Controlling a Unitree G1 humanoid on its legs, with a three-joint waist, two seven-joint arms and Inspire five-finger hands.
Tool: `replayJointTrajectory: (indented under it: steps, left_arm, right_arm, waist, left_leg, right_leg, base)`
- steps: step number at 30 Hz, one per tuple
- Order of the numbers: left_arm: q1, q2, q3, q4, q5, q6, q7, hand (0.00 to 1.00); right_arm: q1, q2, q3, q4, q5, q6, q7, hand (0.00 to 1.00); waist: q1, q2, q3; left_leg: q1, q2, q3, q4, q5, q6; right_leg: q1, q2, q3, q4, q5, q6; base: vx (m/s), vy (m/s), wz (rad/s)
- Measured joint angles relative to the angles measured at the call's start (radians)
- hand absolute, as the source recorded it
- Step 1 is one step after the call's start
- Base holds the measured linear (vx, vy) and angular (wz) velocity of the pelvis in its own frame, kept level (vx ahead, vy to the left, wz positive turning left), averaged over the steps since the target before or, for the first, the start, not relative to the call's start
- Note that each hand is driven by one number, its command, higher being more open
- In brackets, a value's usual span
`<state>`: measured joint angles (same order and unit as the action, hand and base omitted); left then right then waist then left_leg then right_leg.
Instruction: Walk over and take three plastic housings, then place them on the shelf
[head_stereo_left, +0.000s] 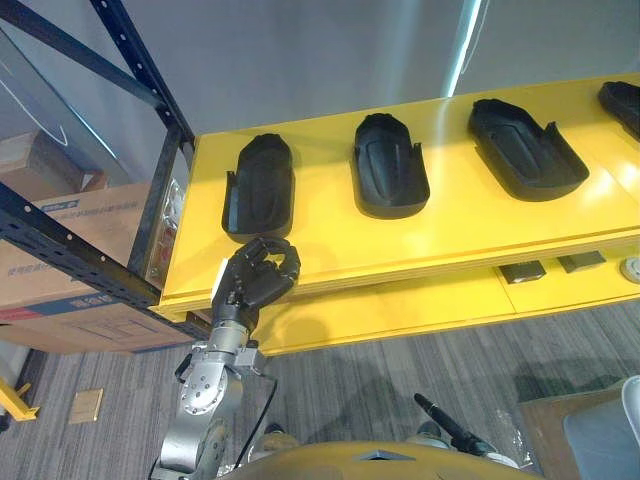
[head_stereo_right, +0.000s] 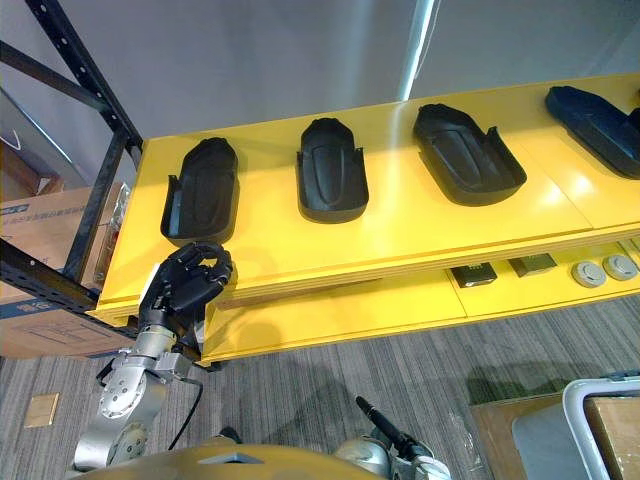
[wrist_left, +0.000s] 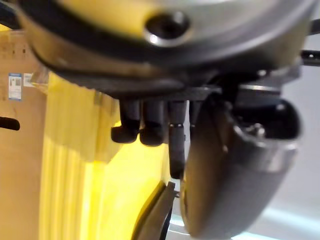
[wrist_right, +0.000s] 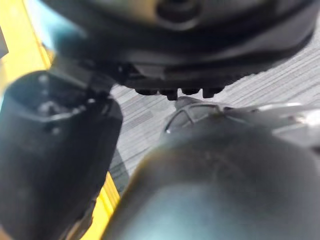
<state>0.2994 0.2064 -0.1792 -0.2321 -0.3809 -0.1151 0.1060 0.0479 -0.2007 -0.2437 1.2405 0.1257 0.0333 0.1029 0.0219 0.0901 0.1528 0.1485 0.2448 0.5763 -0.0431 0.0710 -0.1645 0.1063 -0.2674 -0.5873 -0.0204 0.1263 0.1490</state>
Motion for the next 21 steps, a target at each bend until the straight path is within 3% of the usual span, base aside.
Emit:
replayJointTrajectory:
  steps: [9,14,21]
  left_arm:
    - [-0.088,0.002,0.084,0.064,0.037,0.008,0.036,0.0]
    - [-0.104,0.002,0.105,0.096,0.037,0.012,0.042,0.0]
    - [-0.144,0.003,0.122,0.153,0.078,0.036,0.047,0.0]
  right_arm:
    - [0.018,0.003,0.0,-0.001,-0.002,0.0,0.007,1.0]
    - [0.02,0.004,0.0,-0.011,-0.003,0.001,0.018,1.0]
    - [0.04,0.005,0.0,-0.04,-0.004,0.002,0.021,1.0]
  waist:
    - [-0.005,0.001,-0.001]
    - [-0.024,0.0,-0.001]
    - [-0.026,-0.001,-0.001]
  left_leg:
    - [0.019,0.002,0.023,-0.004,-0.001,-0.001]
    - [0.025,0.004,0.033,-0.004,-0.002,-0.003]
    - [0.035,0.008,0.048,0.002,-0.008,-0.009]
  right_leg:
    - [0.0,0.005,0.024,0.0,0.001,0.0]
    - [-0.002,0.008,0.033,0.0,0.001,0.0]
    - [-0.002,0.011,0.046,0.0,0.001,0.0]
  base:
    - [0.01,0.012,-0.05]
    - [0.01,0.014,-0.05]
    - [0.01,0.011,-0.06]
